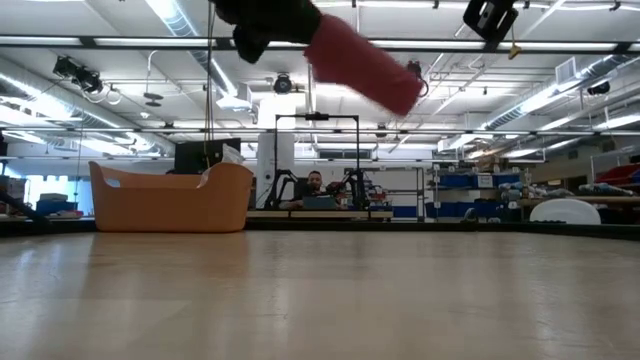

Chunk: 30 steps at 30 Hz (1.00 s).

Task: Roll bandage
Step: Roll the pink bandage

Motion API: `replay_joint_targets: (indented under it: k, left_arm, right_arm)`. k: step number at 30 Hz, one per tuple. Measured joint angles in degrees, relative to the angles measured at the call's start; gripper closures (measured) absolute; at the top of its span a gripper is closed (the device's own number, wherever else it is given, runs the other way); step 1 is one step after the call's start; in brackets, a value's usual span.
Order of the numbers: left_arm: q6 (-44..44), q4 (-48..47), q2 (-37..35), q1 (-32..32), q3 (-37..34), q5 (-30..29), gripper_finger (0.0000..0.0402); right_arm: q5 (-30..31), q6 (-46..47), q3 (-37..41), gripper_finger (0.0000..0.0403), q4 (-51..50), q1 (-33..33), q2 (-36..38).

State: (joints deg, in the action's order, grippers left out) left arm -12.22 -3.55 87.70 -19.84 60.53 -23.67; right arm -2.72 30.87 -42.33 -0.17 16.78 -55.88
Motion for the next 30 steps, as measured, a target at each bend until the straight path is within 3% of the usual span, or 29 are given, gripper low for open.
replay_joint_targets:
  k: [5,10,15,21,30]
  left_arm:
    - [3.0,-26.4,0.4,3.4,13.3,8.3,0.0382]
    - [5.8,-40.5,0.4,6.7,19.1,16.1,0.0382]
    - [6.4,-47.5,1.8,9.0,19.1,25.9,0.0382]
    - [9.1,-53.5,6.2,8.9,19.1,25.6,0.0382]
    - [12.0,-54.7,13.3,8.9,19.1,25.2,0.0382]
  right_arm:
    - [0.0,-0.5,0.0,0.0222,-0.7,-0.1,1.3]
    - [0.0,-1.4,0.0,0.0222,-1.0,-0.1,1.3]
    - [0.9,-2.1,0.0,0.0222,-0.9,-0.1,1.3]
    - [1.1,-2.7,0.0,0.0222,-1.0,-0.1,1.3]
    - [1.2,-3.1,0.0,0.0222,-1.3,-0.1,1.3]
